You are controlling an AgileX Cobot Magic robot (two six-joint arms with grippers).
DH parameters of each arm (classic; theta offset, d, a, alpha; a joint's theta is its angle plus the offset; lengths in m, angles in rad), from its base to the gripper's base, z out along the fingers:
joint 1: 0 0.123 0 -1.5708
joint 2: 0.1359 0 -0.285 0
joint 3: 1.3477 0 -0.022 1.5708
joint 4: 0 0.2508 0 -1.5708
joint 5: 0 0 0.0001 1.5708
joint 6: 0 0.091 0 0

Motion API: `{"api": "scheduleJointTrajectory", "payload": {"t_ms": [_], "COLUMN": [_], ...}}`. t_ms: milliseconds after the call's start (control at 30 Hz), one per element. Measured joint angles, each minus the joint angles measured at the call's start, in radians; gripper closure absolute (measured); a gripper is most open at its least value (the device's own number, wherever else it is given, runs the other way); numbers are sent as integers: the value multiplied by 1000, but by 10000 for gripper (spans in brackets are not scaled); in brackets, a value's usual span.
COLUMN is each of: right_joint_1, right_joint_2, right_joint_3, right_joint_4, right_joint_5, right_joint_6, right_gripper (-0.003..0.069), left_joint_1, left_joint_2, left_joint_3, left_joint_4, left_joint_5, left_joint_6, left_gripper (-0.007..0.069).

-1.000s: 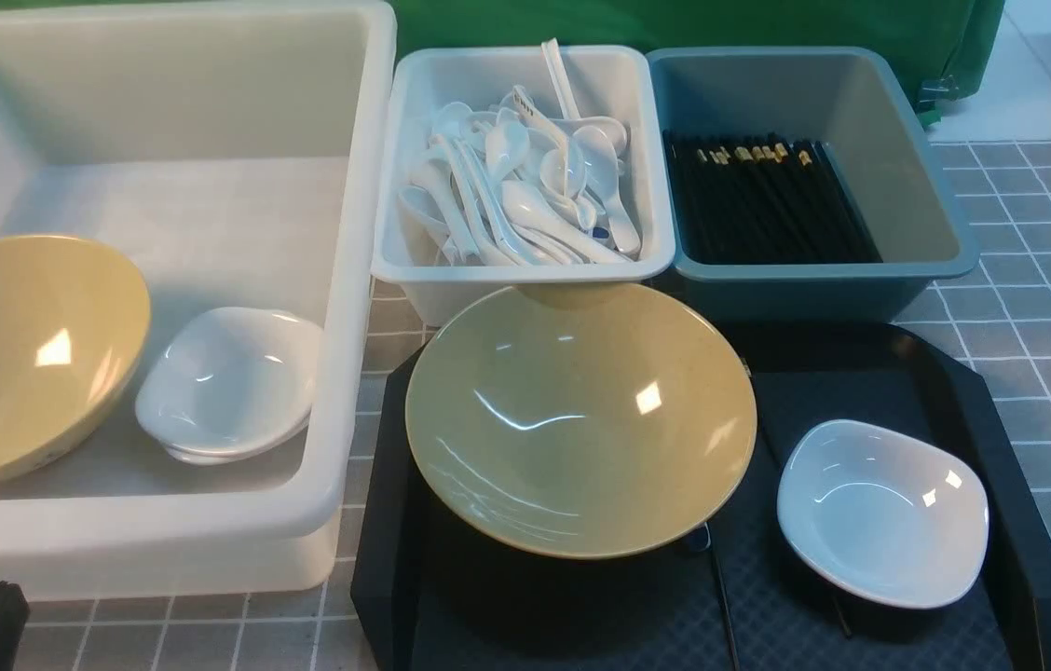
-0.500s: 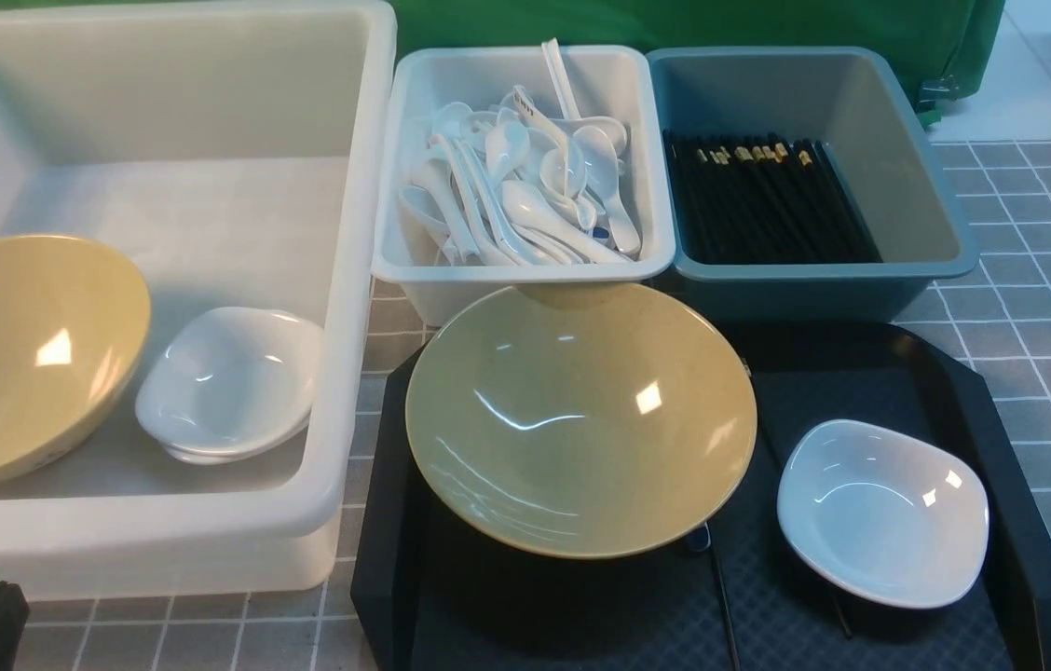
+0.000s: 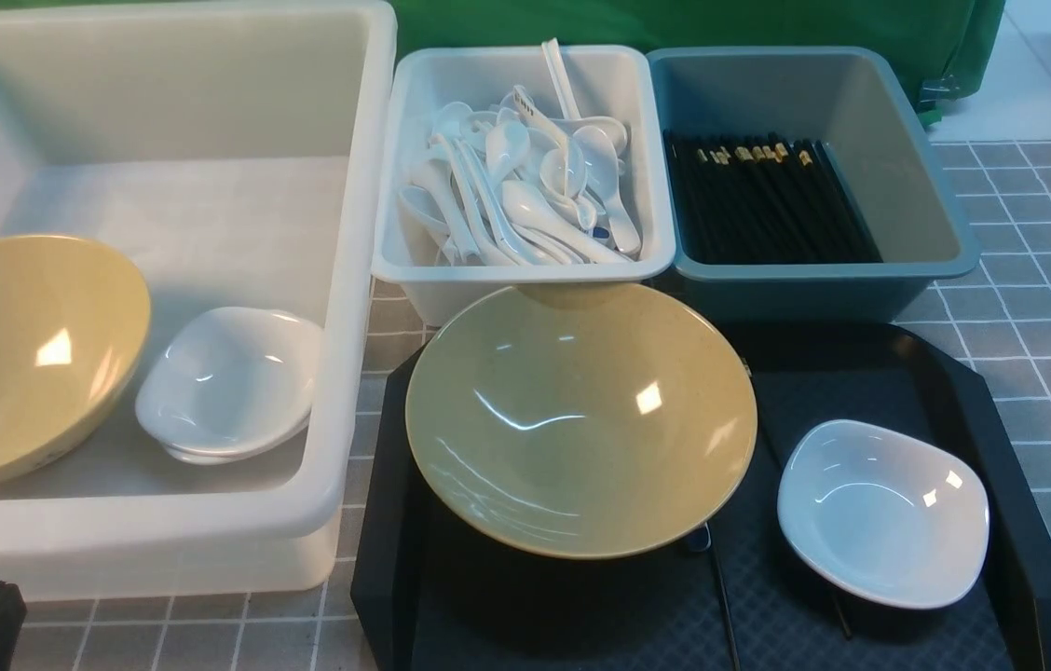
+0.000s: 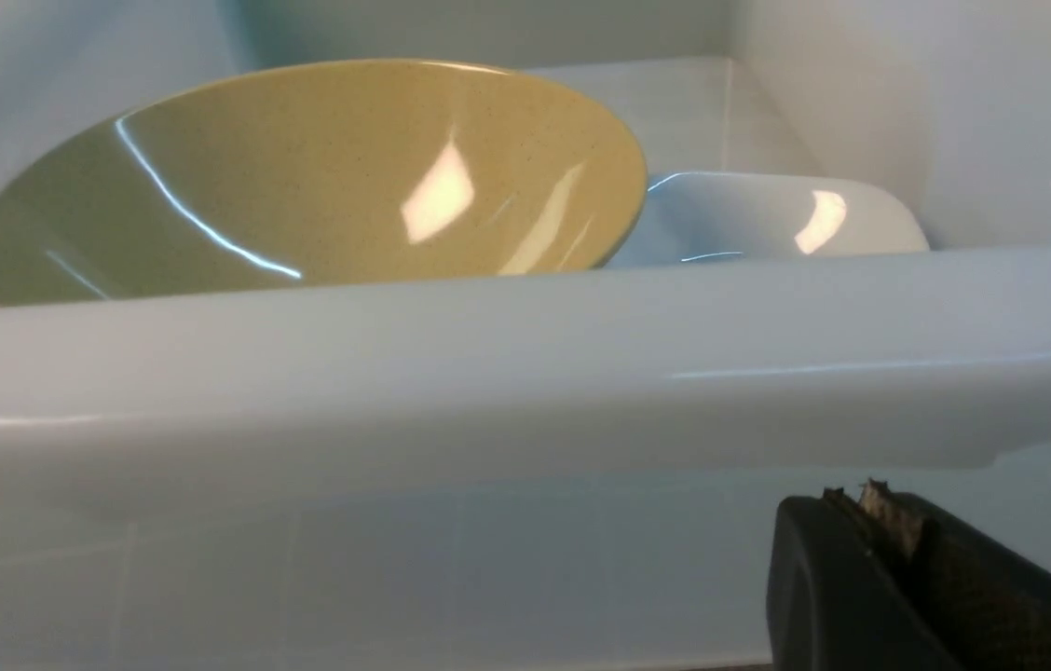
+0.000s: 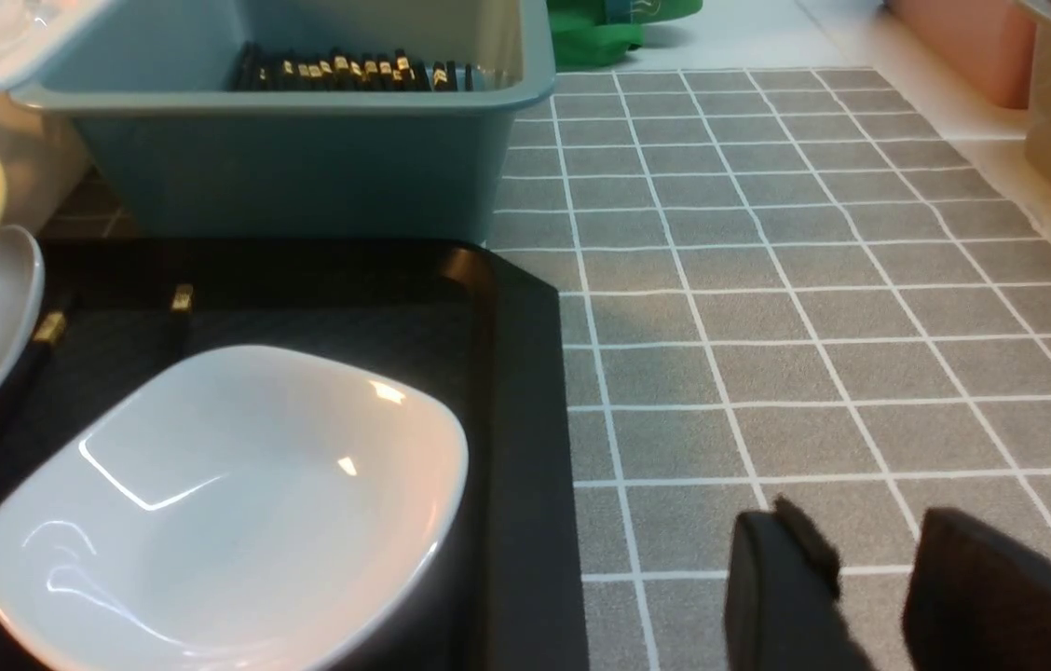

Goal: On grey table put chopsticks spoon bowls plates into blue grey white boxes.
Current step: 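Grasp the large bowl on the tray by its rim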

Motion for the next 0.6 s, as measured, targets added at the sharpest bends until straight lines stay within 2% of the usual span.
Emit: {"api": "scheduleJointTrajectory", "payload": {"t_ms": [133,267,400,433,467,500,567,600], "right_joint_1": [0,0,0,0,0,0,0,0], "right_joint_2": [0,0,0,0,0,0,0,0], "right_joint_3": [0,0,0,0,0,0,0,0], "right_joint_4": [0,0,0,0,0,0,0,0], "right_joint_5": [-10,-114,-332,-437,-437,-511,-700,-712], "right_joint_6": [-1,-1,-1,-1,-1,3,64,64], "right_gripper": [420,420,420,420,420,420,420,420], "left_joint_1": [0,0,0,0,0,0,0,0], "left_joint_2": [0,0,0,0,0,0,0,0], "left_joint_3": [0,3,3,3,3,3,3,3], "left_joint_4": [1,3,6,6,6,6,5,5], "left_joint_5": [-5,-77,-274,-346,-346,-405,-567,-579], "left_joint_6": [-1,-4,-4,-4,-4,-4,-7,-7], "left_gripper": [633,633,633,633,633,633,633,633]}}
